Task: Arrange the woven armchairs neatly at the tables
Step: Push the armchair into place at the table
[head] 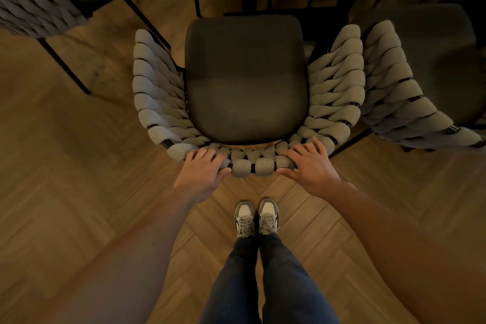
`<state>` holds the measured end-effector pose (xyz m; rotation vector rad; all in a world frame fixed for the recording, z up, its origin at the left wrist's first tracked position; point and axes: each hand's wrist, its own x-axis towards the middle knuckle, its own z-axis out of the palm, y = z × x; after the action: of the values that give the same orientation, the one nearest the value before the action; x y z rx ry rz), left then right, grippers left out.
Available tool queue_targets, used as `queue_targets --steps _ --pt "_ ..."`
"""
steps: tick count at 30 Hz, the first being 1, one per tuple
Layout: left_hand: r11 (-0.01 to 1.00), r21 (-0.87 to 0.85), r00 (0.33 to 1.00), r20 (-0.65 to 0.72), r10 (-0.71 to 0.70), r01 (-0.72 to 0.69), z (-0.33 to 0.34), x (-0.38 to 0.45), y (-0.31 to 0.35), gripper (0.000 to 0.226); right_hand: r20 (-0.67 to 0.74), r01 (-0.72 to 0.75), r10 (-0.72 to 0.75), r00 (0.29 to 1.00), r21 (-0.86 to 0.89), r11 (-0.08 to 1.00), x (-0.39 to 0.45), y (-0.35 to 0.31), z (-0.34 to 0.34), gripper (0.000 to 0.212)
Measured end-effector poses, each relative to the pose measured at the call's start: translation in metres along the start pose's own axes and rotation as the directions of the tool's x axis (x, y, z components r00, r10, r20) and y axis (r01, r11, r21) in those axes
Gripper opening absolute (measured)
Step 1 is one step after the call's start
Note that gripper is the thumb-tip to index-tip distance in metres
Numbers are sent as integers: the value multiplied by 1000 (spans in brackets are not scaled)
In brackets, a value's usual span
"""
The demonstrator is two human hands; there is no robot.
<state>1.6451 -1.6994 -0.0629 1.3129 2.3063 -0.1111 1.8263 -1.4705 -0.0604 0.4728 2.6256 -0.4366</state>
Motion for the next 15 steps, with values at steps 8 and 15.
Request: queue_targets --steps 8,15 --pt "1000 -17 1000 17 -7 7 -5 -1 5 51 48 -30 28 998 22 999 -2 0 -6 78" --pt "986 -115 993 18 -119 120 -19 -8 13 46 -15 -127 135 991 243 962 0 -10 -24 56"
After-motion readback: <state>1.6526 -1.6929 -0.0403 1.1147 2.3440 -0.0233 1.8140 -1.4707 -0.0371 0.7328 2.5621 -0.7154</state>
